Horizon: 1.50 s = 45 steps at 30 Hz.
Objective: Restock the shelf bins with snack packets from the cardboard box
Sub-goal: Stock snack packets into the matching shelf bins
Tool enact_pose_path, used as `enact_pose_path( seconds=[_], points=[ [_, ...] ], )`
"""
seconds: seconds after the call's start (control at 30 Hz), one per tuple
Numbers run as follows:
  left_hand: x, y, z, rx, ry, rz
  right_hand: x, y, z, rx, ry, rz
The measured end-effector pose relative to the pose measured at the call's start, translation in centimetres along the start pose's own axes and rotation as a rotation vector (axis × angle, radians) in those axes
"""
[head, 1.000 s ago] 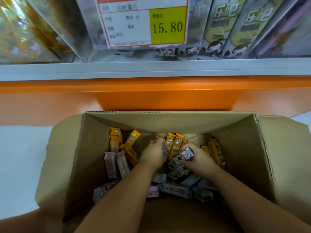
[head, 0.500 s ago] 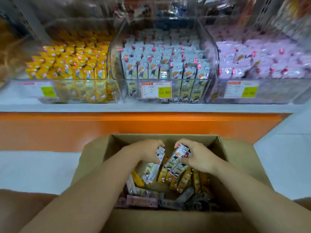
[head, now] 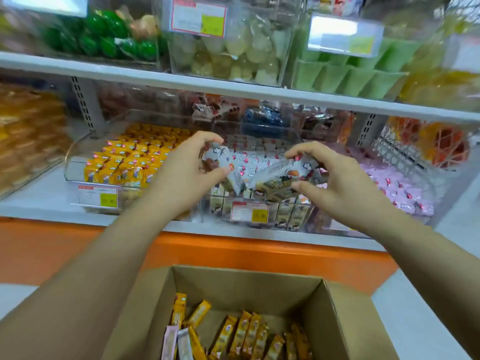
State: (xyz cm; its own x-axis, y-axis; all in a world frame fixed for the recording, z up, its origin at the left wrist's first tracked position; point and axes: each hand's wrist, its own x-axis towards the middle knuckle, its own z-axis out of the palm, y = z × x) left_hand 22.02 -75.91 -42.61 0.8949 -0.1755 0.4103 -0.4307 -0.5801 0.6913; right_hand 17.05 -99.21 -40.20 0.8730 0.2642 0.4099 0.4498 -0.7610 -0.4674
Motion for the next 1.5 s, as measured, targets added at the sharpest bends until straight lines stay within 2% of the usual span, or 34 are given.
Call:
enact_pose_path(
  seconds=[0.07, 0.13, 0.43, 0.53, 0.77, 0.93, 1.07, 1.2, 1.33, 1.5],
  points=[
    [0.9, -0.6, 0.7, 0.047, 0.069, 0.05, 2.1, -0.1, 0.6, -0.043, 0.032, -0.026],
    [1.7, -1.4, 1.4, 0.097, 0.077, 0.073, 3.9, 0.4, 1.6, -0.11, -0.006, -0.028],
    [3.1, -3.5, 4.0, 0.299, -0.111, -0.041, 10.7, 1.8, 5.1, -0.447, -0.59, 0.063],
    [3.6, -3.9, 4.4, 0.379, -0.158, -0.08, 11.6, 2.5, 7.4, -0.519, -0.674, 0.001],
    [4.3, -4.3, 5.9, 0.436, -0.308, -0.115, 12.1, 2.9, 8.2, -0.547, -0.668, -0.003],
    [4.8, -4.6, 6.4, 0.408, -0.332, -0.118, 11.6, 3.4, 9.2, -0.58, -0.687, -0.022],
    [5.5, -4.7, 6.7, 0.446, -0.368, -0.126, 11.6, 4.4, 9.7, -0.599, -0.612, -0.064],
    [5.5, -4.7, 6.9, 0.423, -0.35, -0.137, 10.6, 5.1, 9.0, -0.519, -0.522, -0.048],
    [5.3, -5.0, 7.4, 0.373, -0.288, -0.131, 10.1, 6.0, 7.6, -0.393, -0.343, 0.072],
    [5.2, -5.3, 7.6, 0.342, -0.327, -0.118, 8.7, 6.3, 8.3, -0.449, -0.257, 0.143]
  ],
)
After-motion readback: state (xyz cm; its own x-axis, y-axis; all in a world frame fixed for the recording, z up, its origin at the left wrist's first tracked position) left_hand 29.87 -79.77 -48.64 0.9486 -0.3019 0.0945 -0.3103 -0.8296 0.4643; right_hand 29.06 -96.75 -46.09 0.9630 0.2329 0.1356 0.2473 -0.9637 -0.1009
